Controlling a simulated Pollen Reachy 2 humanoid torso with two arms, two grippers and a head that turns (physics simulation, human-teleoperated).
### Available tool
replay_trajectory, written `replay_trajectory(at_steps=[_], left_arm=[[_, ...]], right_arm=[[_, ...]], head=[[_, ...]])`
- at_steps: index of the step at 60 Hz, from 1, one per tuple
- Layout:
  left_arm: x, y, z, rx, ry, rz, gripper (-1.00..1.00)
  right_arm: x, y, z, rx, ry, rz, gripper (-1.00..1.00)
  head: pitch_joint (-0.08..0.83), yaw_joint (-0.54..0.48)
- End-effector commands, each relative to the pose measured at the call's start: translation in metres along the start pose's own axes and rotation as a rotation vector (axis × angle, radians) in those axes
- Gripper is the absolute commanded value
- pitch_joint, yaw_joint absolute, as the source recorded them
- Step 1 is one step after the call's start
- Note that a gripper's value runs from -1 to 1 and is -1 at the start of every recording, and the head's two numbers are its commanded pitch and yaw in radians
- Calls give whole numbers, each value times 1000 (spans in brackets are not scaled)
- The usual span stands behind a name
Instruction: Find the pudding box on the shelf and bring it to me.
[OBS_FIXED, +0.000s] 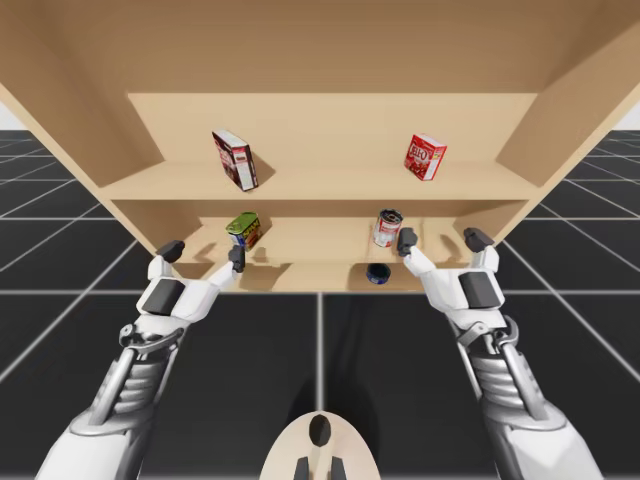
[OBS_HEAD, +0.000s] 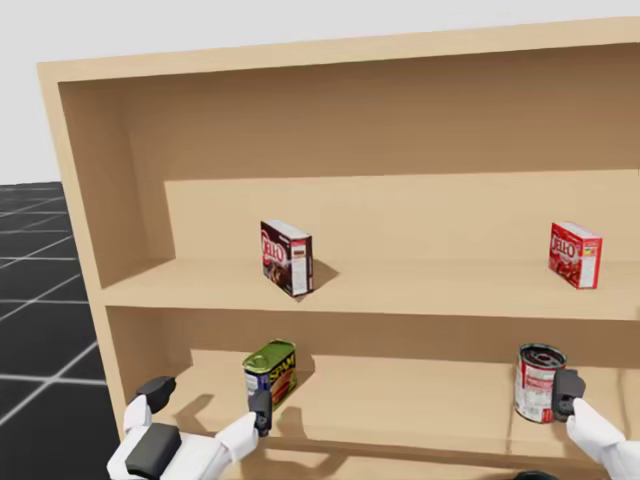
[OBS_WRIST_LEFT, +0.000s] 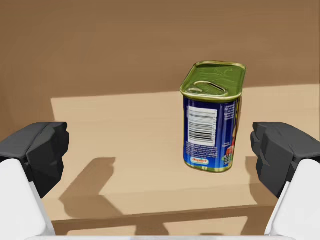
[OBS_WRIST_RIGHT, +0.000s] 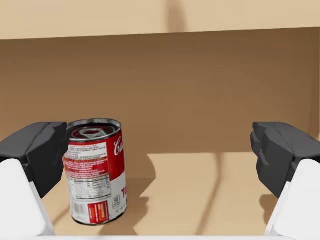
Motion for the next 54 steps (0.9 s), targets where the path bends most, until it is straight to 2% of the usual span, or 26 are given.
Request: replay_trajectory(at_steps=[1, 8, 12, 16, 20, 34, 46, 54], left_arm=[[-1, -2, 0, -5, 2, 11, -1000], [2, -4, 2, -17, 0, 15, -1000], [11, -6, 8, -28, -5, 3, -1000], [32, -9, 23, -72, -6, -37, -1000], [51, -12, 38, -108, -16, -56, -1000], [112, -21, 69, -240, -63, -67, -1000], [139, -28, 64, -300, -80, -71, -1000], [149, -32, 46, -327, -70, -57, -1000]], right_arm=[[-2, 6, 1, -2, 4, -18, -1000], [-2, 6, 1, -3, 3, -17, -1000], [-2, 6, 1, -5, 2, -15, -1000], [-1, 5, 1, -7, 1, -15, -1000], [-1, 5, 1, -9, 1, -15, -1000], [-2, 5, 1, -8, 0, -7, -1000], [-2, 4, 1, -11, -4, -1, -1000], [-2, 4, 1, -12, -6, 1, -1000]], head=[[146, 224], [151, 238], [153, 235], [154, 232], [155, 228], [157, 233], [155, 242], [156, 245]])
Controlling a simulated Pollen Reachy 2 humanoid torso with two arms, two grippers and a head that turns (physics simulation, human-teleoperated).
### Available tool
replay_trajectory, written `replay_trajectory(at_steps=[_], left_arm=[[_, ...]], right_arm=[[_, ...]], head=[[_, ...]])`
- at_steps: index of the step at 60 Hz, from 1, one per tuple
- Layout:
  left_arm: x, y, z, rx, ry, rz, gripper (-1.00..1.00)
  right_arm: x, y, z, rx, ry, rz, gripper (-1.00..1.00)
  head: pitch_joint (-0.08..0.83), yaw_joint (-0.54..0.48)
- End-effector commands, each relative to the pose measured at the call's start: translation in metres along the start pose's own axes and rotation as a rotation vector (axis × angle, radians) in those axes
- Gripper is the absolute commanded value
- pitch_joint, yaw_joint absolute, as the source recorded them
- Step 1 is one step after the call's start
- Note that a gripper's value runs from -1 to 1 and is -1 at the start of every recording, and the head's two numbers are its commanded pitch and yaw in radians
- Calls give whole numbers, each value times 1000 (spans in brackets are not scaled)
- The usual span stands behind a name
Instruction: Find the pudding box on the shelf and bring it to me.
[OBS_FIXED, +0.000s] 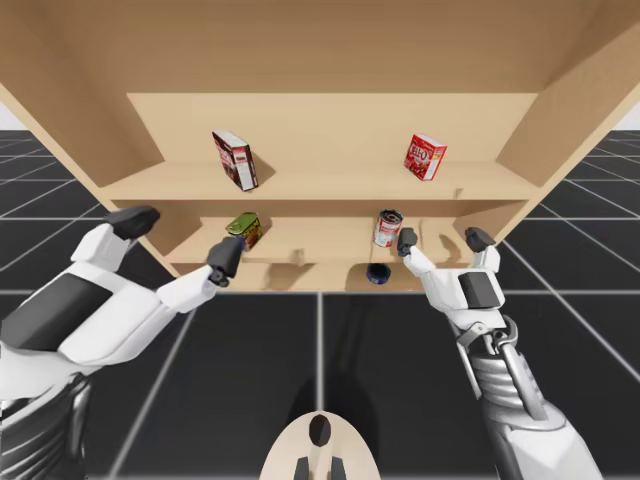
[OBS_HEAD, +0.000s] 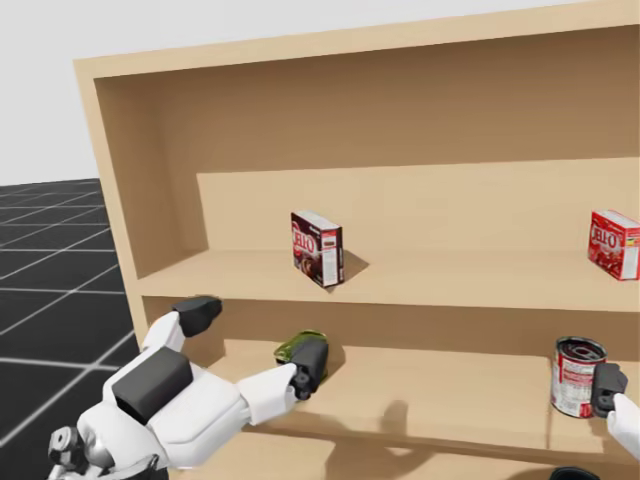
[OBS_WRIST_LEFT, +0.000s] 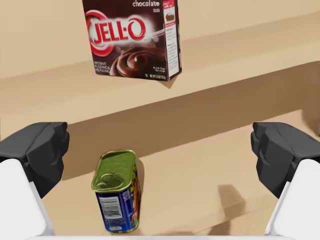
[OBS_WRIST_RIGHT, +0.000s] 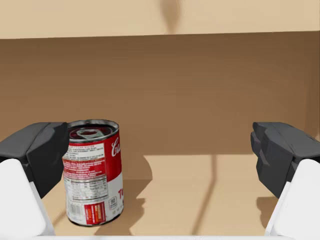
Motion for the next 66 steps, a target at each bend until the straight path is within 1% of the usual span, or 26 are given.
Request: replay_trajectory(at_steps=[1, 7, 10, 19, 24, 32, 34, 41, 45, 49, 52, 58, 66], left_arm=[[26, -4, -12, -50, -36, -2, -1000], [30, 1, -27, -39, -39, -6, -1000], [31, 3, -34, -35, -38, -2, -1000], [32, 11, -61, -27, -13, 23, -1000], [30, 12, -72, -21, -2, 20, -1000], [29, 17, -93, -23, 18, 33, -1000], [30, 18, -98, -20, 25, 30, -1000], [29, 22, -113, -25, 48, 43, -1000], [26, 26, -125, -25, 66, 61, -1000], [22, 30, -135, -19, 79, 62, -1000], [18, 34, -142, -23, 87, 82, -1000], [11, 39, -153, -31, 103, 100, -1000], [7, 43, -163, -42, 113, 109, -1000]], right_arm=[[-1, 4, 1, -4, 1, -17, -1000], [-1, 3, 0, -6, -2, -17, -1000], [-1, 2, 0, -7, -3, -16, -1000], [0, 2, 0, -7, -7, -13, -1000], [0, 1, 0, -9, -9, -12, -1000], [1, 0, 0, -14, -14, -14, -1000], [1, 0, 0, -15, -16, -14, -1000], [2, -1, 0, -15, -18, -17, -1000], [2, -2, 0, -17, -20, -17, -1000], [3, -2, 0, -17, -21, -17, -1000], [3, -2, 0, -17, -22, -16, -1000], [3, -3, 0, -19, -24, -17, -1000], [4, -4, 0, -21, -26, -14, -1000]], head=[[156, 245], [157, 245], [159, 245], [162, 247], [162, 248], [164, 249], [164, 249], [164, 250], [164, 250], [164, 249], [164, 249], [167, 246], [169, 245]])
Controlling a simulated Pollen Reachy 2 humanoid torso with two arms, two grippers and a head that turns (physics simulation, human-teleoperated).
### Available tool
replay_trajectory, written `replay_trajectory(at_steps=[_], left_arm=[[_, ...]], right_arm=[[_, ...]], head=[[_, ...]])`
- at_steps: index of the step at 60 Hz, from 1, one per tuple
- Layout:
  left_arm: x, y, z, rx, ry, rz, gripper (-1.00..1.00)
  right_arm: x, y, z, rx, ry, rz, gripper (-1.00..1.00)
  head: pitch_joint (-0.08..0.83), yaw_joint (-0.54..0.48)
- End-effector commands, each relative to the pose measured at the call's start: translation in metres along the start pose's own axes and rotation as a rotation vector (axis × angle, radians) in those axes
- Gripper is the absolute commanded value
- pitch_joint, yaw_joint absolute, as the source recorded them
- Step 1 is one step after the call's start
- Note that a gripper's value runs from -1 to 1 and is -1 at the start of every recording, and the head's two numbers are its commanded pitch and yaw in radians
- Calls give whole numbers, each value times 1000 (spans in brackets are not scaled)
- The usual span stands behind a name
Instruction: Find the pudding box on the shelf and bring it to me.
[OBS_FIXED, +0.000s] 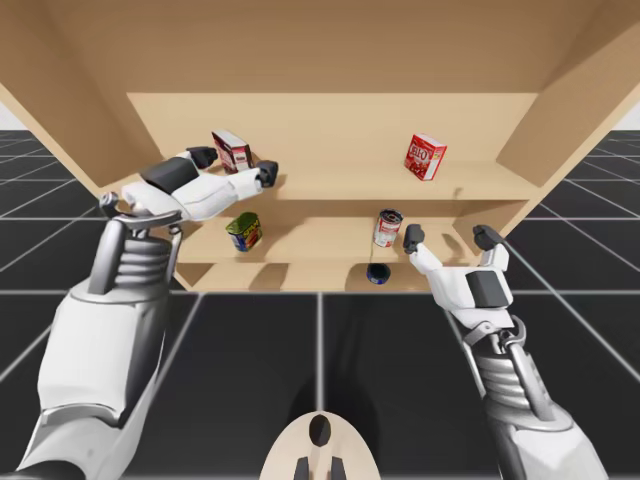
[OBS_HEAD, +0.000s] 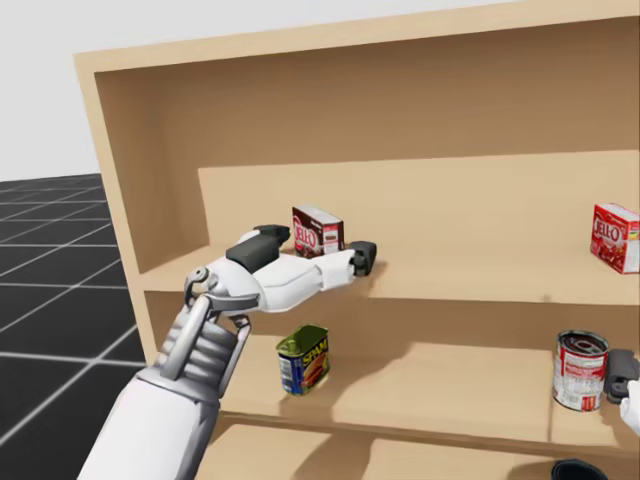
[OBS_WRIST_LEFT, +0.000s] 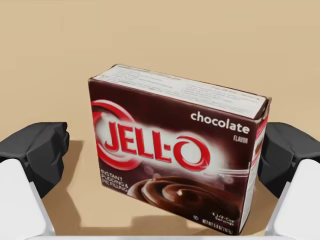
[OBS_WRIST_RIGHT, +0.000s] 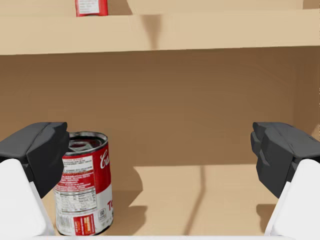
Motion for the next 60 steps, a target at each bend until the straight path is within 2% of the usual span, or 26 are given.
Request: replay_trajectory(at_steps=[1, 19, 21, 23, 24, 37, 48, 60], left_arm=[[-5, 7, -17, -7, 25, 18, -1000], [-6, 9, -29, -36, 27, 10, -1000], [-6, 8, -28, -28, 21, 5, -729], [-6, 8, -27, -30, 16, 6, 804], [-5, 7, -26, -29, 13, 5, 975], [5, 3, -10, -24, -39, -27, 1000], [25, -5, 13, -19, -116, -61, 1000], [23, -11, 45, -15, -145, -83, 1000]], right_arm=[[-1, 2, 1, -6, 0, -15, -1000], [0, 1, 1, -11, -3, -10, -1000], [0, 1, 1, -11, -4, -9, -1000], [0, 1, 1, -12, -4, -9, -1000], [0, 1, 1, -12, -4, -9, -1000], [0, 1, 1, -11, -4, -5, -1000], [0, 2, 1, -11, -6, -3, -1000], [-1, 2, 2, -8, -5, 0, -1000]], head=[[169, 245], [168, 240], [169, 240], [170, 239], [170, 239], [170, 238], [169, 240], [169, 241]])
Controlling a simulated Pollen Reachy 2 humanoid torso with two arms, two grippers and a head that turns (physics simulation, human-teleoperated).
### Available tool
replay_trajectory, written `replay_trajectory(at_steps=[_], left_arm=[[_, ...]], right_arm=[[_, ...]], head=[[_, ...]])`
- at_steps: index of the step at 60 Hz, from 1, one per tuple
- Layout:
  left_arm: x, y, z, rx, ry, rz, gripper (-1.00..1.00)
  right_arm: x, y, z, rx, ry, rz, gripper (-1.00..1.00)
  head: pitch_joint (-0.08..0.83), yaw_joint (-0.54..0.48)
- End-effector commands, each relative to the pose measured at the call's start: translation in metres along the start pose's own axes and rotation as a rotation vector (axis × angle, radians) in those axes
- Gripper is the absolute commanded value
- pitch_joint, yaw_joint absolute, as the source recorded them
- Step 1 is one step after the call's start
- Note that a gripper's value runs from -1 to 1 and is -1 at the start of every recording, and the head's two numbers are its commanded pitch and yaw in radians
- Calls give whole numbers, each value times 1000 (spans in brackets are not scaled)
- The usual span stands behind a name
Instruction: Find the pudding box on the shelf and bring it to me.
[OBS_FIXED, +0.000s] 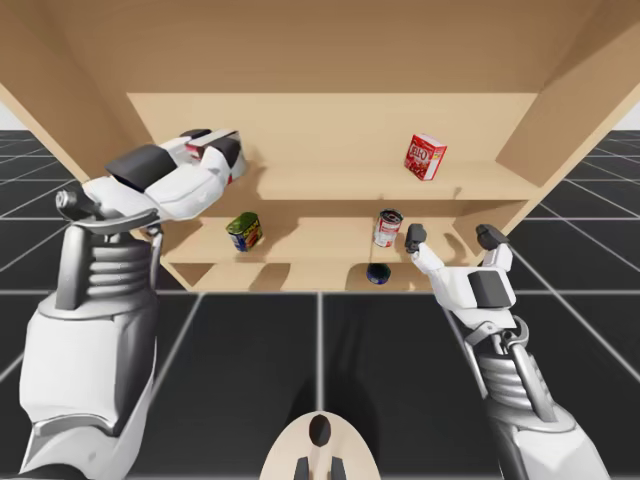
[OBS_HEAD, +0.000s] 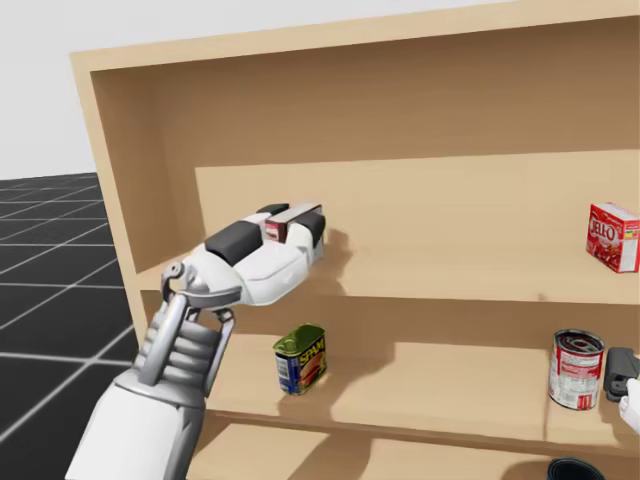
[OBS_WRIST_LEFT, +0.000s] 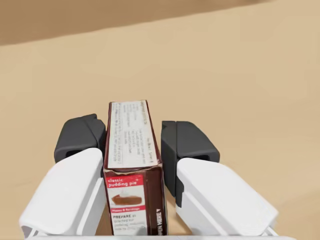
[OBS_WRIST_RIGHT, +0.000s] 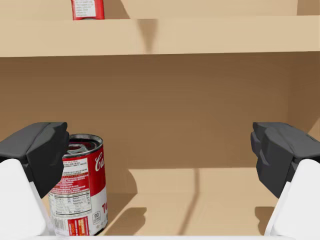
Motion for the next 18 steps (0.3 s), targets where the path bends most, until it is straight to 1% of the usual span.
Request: replay_trajectory(at_steps=[1, 8, 13, 18], left_arm=[[8, -6, 26, -15, -46, -21, 1000], [5, -10, 46, -3, -60, -43, 1000], [4, -15, 68, -9, -81, -35, 1000], [2, -23, 93, -20, -96, -46, 1000]], right_arm=[[-2, 4, 1, -1, 4, -14, -1000], [-2, 4, 1, -1, 3, -13, -1000], [-2, 5, 1, -1, 3, -10, -1000], [-2, 6, 1, 1, 3, -8, -1000]], head=[[169, 241], [170, 241], [173, 242], [176, 243]])
